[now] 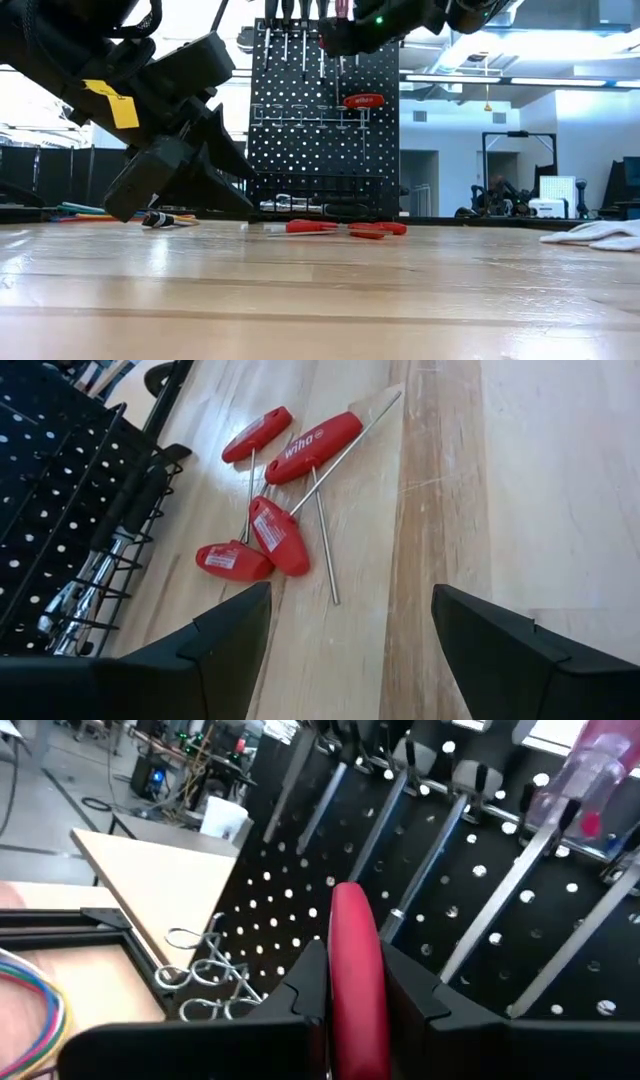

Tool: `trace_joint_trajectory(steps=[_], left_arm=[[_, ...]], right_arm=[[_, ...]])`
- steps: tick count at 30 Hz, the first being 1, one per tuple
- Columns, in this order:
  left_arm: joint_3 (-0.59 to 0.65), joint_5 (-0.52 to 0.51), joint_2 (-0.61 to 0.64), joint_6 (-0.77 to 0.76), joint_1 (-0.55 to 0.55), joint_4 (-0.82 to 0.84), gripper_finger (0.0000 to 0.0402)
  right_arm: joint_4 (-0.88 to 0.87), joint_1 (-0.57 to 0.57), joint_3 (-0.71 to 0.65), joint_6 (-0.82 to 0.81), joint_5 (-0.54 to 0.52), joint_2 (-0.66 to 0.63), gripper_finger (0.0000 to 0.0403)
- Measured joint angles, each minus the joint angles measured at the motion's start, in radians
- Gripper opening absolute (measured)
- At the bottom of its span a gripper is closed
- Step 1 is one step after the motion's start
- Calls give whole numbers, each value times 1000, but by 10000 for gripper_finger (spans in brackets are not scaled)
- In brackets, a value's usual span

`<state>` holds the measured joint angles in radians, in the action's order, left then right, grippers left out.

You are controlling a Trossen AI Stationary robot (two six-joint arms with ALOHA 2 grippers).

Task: Hang tools onto peg board
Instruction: Hang the red allen wrench on the pegboard

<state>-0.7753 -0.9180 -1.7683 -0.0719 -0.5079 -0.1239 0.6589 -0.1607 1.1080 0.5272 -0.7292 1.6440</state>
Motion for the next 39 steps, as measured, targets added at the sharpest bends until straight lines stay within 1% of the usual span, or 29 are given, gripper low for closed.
trace_joint_trajectory(steps=[8,15,24,27,29,33,36,39], left_arm=[[0,0,0,0,0,1,269],[0,0,0,0,0,0,269],[0,0,0,0,0,0,269],[0,0,0,0,0,0,269],[0,0,0,0,0,0,269],[0,0,0,0,0,1,269],[0,0,0,0,0,0,269],[0,0,0,-1,0,1,269]], right_arm=[[-30,-25,0,-43,-18,-3,52],[-191,-47,0,-196,-17,-4,52],[-329,-109,0,-381,99,-4,53],[-353,-116,0,-397,106,-4,78],[-366,-114,0,-397,119,-4,107],[-406,-107,1,-406,182,-14,168],[-492,-91,37,-415,194,-29,209],[-597,-63,89,-416,194,-44,236]])
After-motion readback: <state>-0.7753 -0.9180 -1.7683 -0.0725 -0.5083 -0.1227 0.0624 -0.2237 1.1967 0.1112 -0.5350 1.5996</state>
